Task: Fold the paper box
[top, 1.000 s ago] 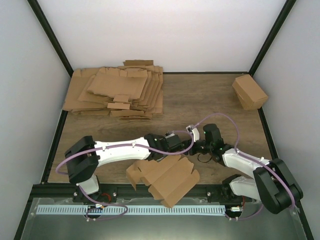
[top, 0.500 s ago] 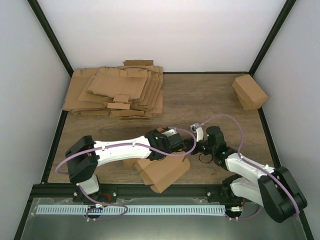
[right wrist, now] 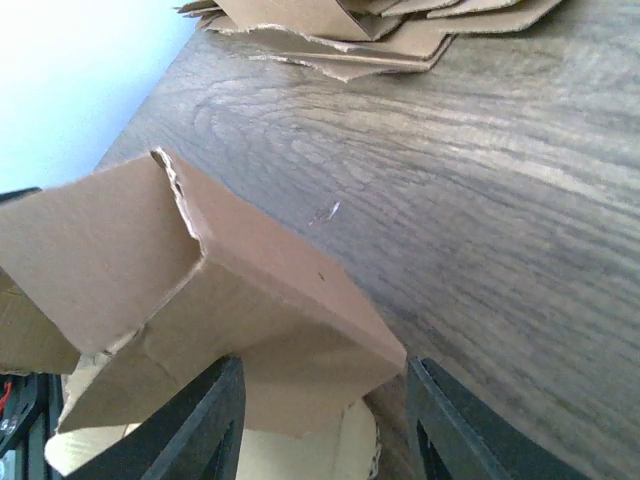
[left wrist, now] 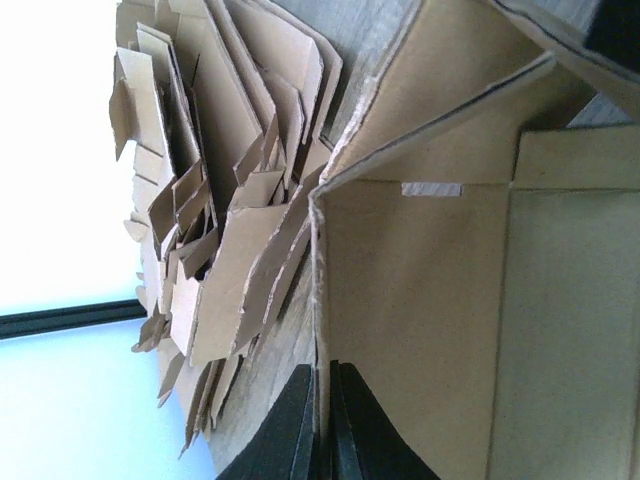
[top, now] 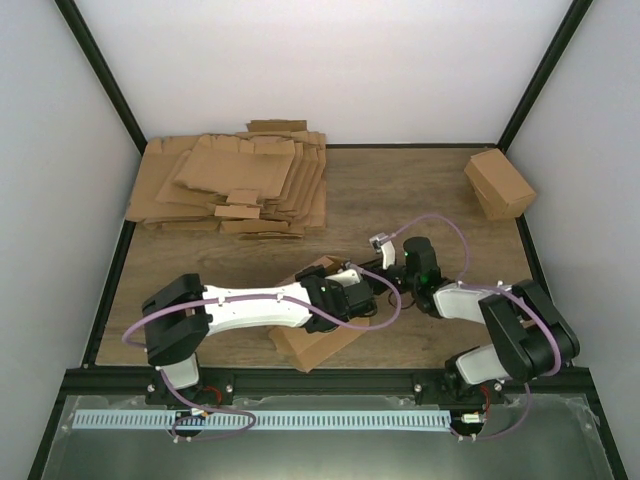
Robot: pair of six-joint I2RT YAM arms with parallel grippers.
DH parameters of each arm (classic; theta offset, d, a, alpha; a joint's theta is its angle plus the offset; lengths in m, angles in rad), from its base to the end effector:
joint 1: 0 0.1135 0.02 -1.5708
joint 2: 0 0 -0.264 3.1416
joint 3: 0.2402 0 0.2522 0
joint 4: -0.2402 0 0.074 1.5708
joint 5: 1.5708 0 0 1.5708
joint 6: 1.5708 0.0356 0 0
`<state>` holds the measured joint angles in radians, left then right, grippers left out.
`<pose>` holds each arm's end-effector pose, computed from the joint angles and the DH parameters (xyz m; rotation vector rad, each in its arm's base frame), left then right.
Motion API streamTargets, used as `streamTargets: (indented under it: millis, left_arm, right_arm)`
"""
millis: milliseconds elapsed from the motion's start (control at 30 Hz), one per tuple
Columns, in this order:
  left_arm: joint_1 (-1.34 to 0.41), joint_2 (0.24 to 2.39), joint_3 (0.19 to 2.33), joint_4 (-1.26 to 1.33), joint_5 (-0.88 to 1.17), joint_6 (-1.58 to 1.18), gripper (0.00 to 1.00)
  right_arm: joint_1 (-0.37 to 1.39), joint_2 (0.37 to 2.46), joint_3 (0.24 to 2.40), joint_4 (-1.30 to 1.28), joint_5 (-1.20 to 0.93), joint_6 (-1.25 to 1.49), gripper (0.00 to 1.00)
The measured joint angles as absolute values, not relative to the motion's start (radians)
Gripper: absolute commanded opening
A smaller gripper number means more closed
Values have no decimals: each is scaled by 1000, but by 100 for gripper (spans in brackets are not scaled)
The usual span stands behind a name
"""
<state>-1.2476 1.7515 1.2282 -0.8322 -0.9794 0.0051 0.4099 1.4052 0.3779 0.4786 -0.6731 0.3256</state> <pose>0.1327 -0.3032 0.2111 1.2266 1.9186 0.8423 0.2126 0.1166 0.1421 -0.5135 2.1365 1.1386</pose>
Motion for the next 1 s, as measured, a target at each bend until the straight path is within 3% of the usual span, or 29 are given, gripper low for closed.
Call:
streamTargets:
  millis: [600, 733, 1000]
  left_arm:
    - [-1254, 1764, 1174, -783, -1008, 28, 4]
    - [-1254, 1764, 1174, -765, -998, 35, 4]
    - [-1264, 1763, 1174, -785, -987, 42, 4]
  right_arm:
    - [407, 1573, 426, 590, -862, 155, 63]
    - [407, 1577, 421, 616, -912, 155, 80]
    - [430, 1544, 370, 664, -836, 150, 80]
